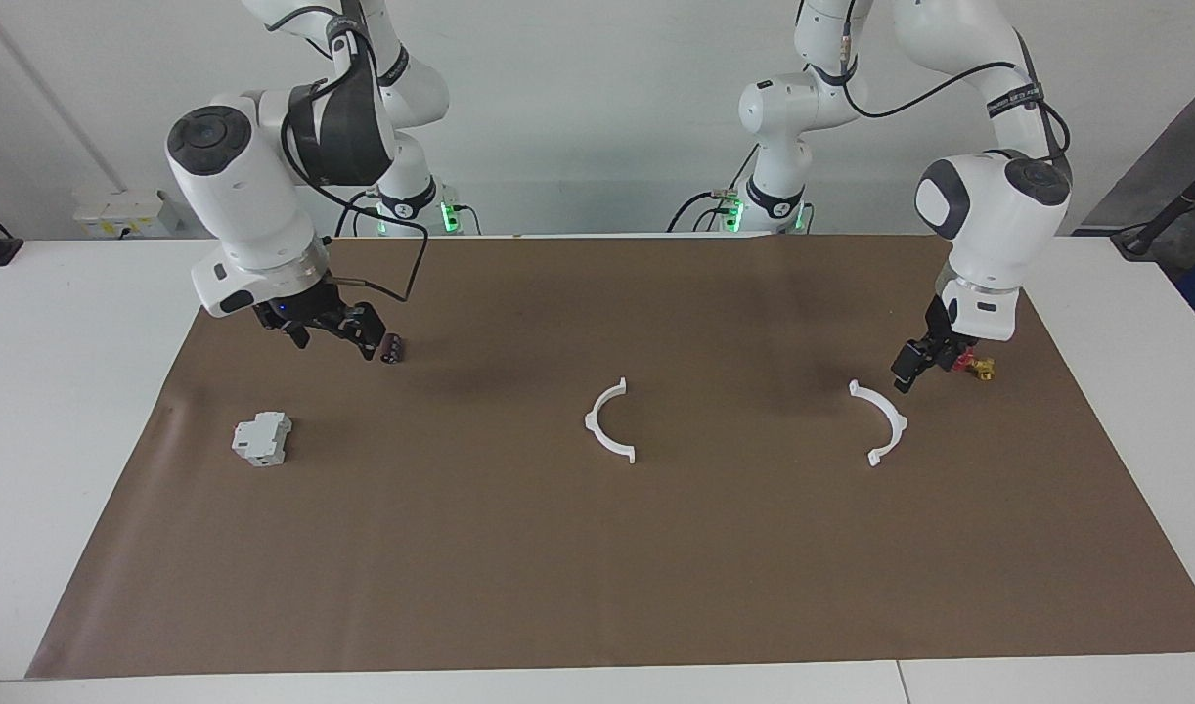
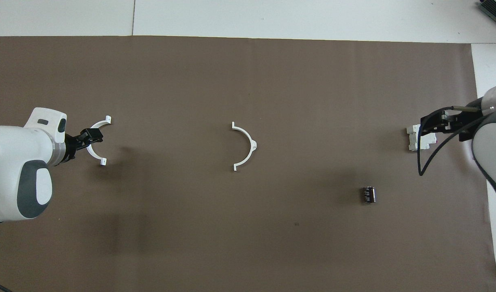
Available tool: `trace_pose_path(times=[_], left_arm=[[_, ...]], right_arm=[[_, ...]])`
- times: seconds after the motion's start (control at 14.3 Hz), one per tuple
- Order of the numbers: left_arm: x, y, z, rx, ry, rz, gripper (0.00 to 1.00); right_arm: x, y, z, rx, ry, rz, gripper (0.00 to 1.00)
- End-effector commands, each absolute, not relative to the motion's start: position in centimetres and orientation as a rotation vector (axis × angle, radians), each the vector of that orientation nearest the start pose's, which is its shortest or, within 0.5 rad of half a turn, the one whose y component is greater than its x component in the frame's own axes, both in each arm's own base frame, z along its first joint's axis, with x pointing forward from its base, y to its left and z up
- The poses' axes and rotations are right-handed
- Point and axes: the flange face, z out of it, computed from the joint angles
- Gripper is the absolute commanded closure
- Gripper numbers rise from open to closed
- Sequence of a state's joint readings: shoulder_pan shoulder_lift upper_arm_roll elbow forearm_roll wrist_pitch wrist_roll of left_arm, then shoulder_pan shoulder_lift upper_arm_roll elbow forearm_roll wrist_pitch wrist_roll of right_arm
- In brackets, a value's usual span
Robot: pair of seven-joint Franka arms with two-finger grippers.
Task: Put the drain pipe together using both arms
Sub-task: 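Retract the right gripper while the left gripper reaches the other half-ring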
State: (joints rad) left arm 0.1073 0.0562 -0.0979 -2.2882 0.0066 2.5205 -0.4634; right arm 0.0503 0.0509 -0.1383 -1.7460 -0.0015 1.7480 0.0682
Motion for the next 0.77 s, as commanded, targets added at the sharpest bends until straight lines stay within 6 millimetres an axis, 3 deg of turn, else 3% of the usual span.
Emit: trace_pose_path(times=[0.0,0.21,0.42,0.7], left_arm=[[53.8,1.2,34.1,-3.121,-0.499,-0.293,0.0],[53.9,1.7,33.3,-3.124,-0.466,-0.276,0.0],[54.2,2.0,31.0,-3.12,-0.528,-0.247,0.0],[54.2,2.6,30.1,-3.103,-0.648,-0.223,0.0]], right_arm=[[55.7,-5.2,55.2,-3.143,0.198,0.061,0.0],[55.9,-4.6,59.9,-3.155,0.178,0.049,0.0],[55.2,-4.0,62.5,-3.174,0.095,0.085,0.0],[55.0,-4.2,62.7,-3.175,0.01,0.077,0.0]])
